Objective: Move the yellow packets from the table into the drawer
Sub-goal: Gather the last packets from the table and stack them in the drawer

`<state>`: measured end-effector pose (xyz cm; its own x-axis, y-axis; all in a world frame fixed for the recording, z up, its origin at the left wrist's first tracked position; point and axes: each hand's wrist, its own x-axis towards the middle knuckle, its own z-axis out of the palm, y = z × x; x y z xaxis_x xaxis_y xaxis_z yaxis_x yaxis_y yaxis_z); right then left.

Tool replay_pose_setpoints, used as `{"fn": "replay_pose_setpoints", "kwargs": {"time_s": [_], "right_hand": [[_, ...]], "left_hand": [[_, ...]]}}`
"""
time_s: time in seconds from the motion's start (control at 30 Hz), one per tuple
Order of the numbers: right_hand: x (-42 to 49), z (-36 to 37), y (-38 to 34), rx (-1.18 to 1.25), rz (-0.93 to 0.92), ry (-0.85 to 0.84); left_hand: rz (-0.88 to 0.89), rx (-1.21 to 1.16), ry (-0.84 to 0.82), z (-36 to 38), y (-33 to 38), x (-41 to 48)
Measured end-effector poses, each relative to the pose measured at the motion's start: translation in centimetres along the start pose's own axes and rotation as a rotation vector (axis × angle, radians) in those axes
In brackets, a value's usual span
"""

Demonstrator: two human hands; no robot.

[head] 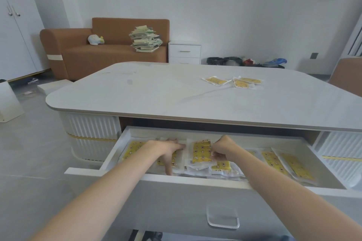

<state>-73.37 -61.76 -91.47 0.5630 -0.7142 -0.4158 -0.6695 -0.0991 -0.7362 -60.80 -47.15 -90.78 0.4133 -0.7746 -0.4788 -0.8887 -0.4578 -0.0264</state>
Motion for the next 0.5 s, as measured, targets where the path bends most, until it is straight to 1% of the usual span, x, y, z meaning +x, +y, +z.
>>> {"fn": "replay_pose_setpoints", "kwargs": {"time_s": [0.1, 0.17, 0.23, 0.3, 0.33, 0.4, 0.43, 0.5], "right_hand": [[0.0, 0.3, -0.1, 0.016, -0.013, 0.036], [-0.2, 0.4, 0.1, -0.044, -0.051, 0.060], [-0.5, 0.4, 0.2, -0.161, -0.142, 0.080], [-1.0, 0.2, 0.1, -0.276, -0.273, 0.091], [-1.2, 0.2, 0.0, -0.322, -0.354, 0.067], [-1.6, 0.3, 0.0, -0.476, -0.540, -0.052], [-1.8, 0.5, 0.1, -0.583, -0.597, -0.133], [-2.0, 0.9, 0.4, -0.788, -0.623, -0.265]], "left_hand": [[0.008, 0.015, -0.007, 0.1, -0.3, -0.4], [0.009, -0.007, -0.009, 0.1, -0.7, -0.7], [0.003, -0.036, -0.013, 0.2, -1.1, -0.9], [-0.011, -0.058, -0.013, 0.3, -1.3, -1.0], [-0.019, -0.063, -0.011, 0.4, -1.4, -0.9], [-0.033, -0.058, -0.009, 0.6, -1.4, -0.9], [-0.038, -0.051, -0.012, 0.7, -1.4, -0.8], [-0.052, -0.038, -0.024, 1.0, -1.3, -0.7]]}}
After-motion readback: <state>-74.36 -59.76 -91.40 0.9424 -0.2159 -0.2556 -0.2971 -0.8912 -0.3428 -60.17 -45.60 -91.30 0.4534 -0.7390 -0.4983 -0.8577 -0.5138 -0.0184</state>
